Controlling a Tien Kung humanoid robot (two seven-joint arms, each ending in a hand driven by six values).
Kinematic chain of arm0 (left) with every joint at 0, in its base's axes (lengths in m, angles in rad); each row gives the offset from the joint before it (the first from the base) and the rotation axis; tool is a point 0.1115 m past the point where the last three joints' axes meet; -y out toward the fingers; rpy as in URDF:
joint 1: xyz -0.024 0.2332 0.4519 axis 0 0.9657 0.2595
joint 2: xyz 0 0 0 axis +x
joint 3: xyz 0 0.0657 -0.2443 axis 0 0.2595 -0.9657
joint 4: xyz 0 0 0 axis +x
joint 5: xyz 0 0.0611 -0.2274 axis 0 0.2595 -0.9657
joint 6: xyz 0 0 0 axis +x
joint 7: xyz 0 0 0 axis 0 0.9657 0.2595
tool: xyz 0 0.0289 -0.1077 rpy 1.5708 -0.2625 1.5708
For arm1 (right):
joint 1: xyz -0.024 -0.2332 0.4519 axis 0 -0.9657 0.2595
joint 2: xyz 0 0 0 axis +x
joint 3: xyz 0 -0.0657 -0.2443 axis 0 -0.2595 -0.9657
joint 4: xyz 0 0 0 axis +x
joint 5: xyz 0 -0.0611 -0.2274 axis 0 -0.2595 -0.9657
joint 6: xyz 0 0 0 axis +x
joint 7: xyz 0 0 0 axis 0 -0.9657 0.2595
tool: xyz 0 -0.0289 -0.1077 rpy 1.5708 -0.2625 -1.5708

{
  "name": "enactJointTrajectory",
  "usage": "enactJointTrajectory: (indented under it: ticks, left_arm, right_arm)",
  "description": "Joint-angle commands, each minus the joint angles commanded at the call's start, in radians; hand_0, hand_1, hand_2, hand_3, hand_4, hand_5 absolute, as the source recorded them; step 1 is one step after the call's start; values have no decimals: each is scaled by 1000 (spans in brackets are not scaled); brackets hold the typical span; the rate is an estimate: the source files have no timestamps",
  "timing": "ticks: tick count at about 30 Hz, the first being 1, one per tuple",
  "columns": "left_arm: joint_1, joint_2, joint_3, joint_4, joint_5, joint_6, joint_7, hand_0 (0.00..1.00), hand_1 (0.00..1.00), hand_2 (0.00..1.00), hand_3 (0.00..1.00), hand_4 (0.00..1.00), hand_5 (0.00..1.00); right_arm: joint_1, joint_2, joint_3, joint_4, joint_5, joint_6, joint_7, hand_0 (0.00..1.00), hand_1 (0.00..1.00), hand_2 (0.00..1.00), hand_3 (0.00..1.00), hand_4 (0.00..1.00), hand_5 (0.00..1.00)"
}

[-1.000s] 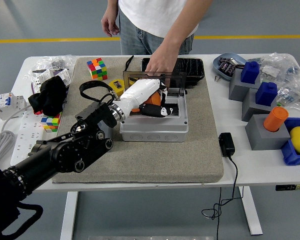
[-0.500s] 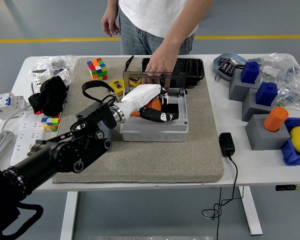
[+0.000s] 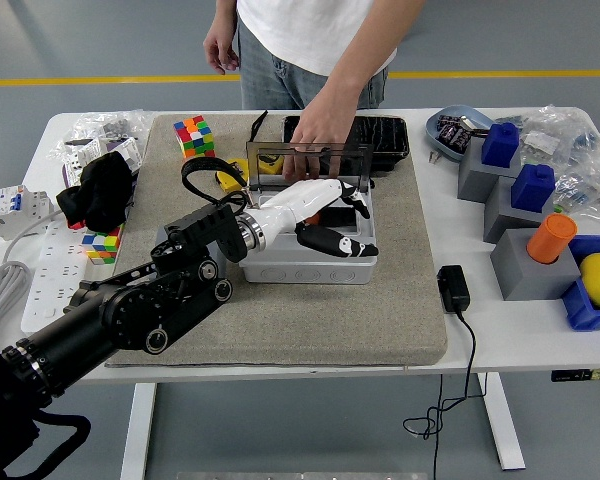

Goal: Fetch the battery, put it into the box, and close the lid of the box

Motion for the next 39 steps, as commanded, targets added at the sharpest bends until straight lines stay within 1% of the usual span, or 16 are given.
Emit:
enactJointTrajectory:
  ticks: [1, 2, 4, 6, 11, 13, 14, 17, 22, 27, 31, 32, 33, 37, 38, 39]
  left_arm:
    - [9, 0, -16, -36, -10, -29, 16, 780, 773, 738, 633, 986, 585]
    - [12, 0, -24, -58, -15, -45, 23, 713, 722, 701, 625, 986, 602]
    - [26, 0, -52, -113, -46, -92, 49, 713, 722, 701, 625, 986, 602]
    - [42, 0, -85, -171, -88, -160, 87, 713, 722, 701, 625, 986, 602]
    - [66, 0, -148, -258, -182, -293, 150, 699, 720, 701, 639, 998, 636]
    - [79, 0, -180, -293, -258, -344, 163, 699, 720, 701, 639, 998, 636]
    - [83, 0, -189, -302, -290, -356, 163, 702, 723, 703, 663, 998, 674]
    - [100, 0, -226, -329, -402, -370, 150, 702, 723, 703, 663, 998, 674]
    - [137, 5, -317, -347, -559, -326, 92, 736, 770, 734, 684, 998, 682]
    - [143, 19, -378, -321, -664, -227, 33, 764, 805, 772, 711, 998, 704]
    - [155, 19, -415, -314, -721, -146, -13, 764, 805, 772, 711, 998, 704]
    - [157, 19, -420, -313, -725, -137, -18, 805, 914, 886, 808, 998, 776]
    - [162, 19, -431, -308, -734, -108, -33, 805, 914, 886, 808, 998, 776]
    - [173, 20, -458, -297, -746, -49, -61, 805, 914, 886, 808, 998, 776]
    - [175, 21, -464, -296, -745, -36, -67, 835, 957, 939, 850, 998, 929]
    - [178, 23, -472, -294, -743, -21, -76, 835, 957, 939, 850, 998, 929]
  right_arm:
    - [-1, 0, 1, 0, 0, 0, 0, 834, 819, 768, 806, 998, 998]
    - [-1, 1, 1, 0, -1, 0, 0, 833, 819, 768, 806, 998, 998]
    - [-2, 2, 3, 0, -1, 0, 0, 833, 819, 768, 806, 998, 998]
    - [-3, 2, 3, 0, 2, 1, 0, 833, 819, 768, 806, 998, 998]
    - [-6, 4, 7, 0, 0, 0, -1, 834, 819, 767, 806, 998, 998]
    - [-9, 5, 10, 0, -2, 0, -1, 834, 819, 767, 806, 998, 998]
    - [-10, 6, 10, 0, -2, 0, -1, 833, 818, 768, 807, 998, 998]
    - [-9, 7, 11, 0, -2, 0, 1, 833, 818, 768, 807, 998, 998]
    - [-7, 3, 16, 0, -10, -3, -1, 833, 818, 768, 806, 998, 998]
    - [-9, 2, 14, 0, -9, -4, 0, 833, 818, 768, 807, 998, 998]
    - [-9, 3, 14, 0, -9, -3, 2, 833, 818, 768, 807, 998, 998]
    - [-9, 3, 14, 0, -9, -3, 2, 834, 818, 768, 806, 998, 998]
    - [-8, 3, 16, 0, -10, -3, 3, 834, 818, 768, 806, 998, 998]
    - [-10, 3, 26, 0, -21, -1, 2, 834, 818, 768, 806, 998, 998]
    - [-11, 3, 28, 0, -22, 0, 2, 833, 818, 769, 807, 998, 998]
    - [-12, 3, 29, 0, -24, 0, 3, 833, 818, 769, 807, 998, 998]
